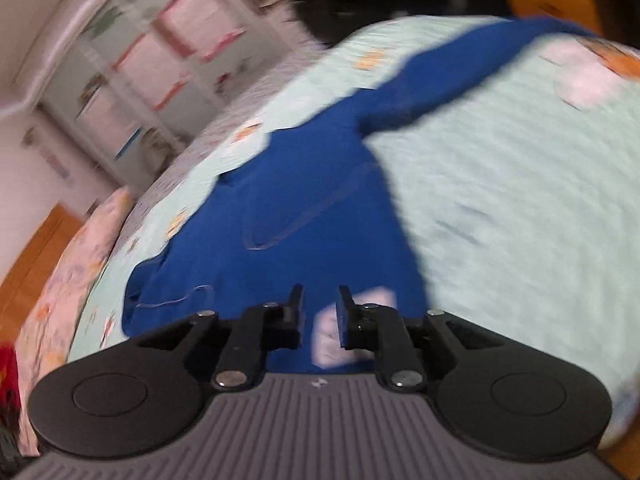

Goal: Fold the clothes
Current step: 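Grasp the hem with the right gripper while the left gripper holds the hem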

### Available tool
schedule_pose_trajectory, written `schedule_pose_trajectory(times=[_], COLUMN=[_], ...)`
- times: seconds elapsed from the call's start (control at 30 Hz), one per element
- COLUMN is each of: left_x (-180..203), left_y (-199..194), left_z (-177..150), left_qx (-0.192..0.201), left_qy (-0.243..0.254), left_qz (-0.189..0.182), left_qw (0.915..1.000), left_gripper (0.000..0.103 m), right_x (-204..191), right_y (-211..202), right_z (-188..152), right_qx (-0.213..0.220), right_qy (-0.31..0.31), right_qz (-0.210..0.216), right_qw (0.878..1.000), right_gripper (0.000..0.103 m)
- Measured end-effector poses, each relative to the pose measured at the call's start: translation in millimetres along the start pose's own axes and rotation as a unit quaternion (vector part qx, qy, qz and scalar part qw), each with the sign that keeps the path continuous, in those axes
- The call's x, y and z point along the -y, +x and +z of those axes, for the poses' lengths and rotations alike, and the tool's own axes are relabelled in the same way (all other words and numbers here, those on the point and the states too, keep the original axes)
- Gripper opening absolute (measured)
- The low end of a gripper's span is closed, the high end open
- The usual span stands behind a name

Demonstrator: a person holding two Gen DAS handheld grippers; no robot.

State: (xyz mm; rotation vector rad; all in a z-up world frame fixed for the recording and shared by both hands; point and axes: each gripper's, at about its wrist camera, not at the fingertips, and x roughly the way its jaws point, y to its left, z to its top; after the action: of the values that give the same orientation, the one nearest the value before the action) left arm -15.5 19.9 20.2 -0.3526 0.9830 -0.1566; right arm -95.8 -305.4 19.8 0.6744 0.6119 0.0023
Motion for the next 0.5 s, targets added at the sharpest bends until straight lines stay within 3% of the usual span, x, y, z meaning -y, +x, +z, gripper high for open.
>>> schedule_pose_trajectory(times=[0.13, 0.27, 0.37, 0.43, 0.5], left_x=[23, 69, 91, 94, 90], left_y=[-17, -2, 29, 54, 80], left_z=[15, 39, 57, 65, 69], left_qx=[0.047, 0.061, 0.058, 0.055, 0.039], left_qy=[0.038, 0.091, 0.089, 0.075, 0.052], left_qz=[-0.012, -0.057, -0.084, -0.078, -0.080], left_qw=[0.9981, 0.9923, 0.9908, 0.9926, 0.9947], left_gripper=[0.015, 0.020, 0.023, 0.023, 0.023], right_x=[-24, -45, -51, -53, -54], right_y=[29, 45, 47, 52, 60], right_z=[15, 26, 30, 33, 31], right_qx=[-0.001, -0.001, 0.002, -0.002, -0.021], right_qy=[-0.012, 0.006, 0.038, 0.059, 0.077], right_qz=[0.048, 0.104, 0.129, 0.143, 0.163], right_qw=[0.999, 0.995, 0.991, 0.988, 0.983], right_gripper=[0.032, 0.035, 0.040, 0.048, 0.048])
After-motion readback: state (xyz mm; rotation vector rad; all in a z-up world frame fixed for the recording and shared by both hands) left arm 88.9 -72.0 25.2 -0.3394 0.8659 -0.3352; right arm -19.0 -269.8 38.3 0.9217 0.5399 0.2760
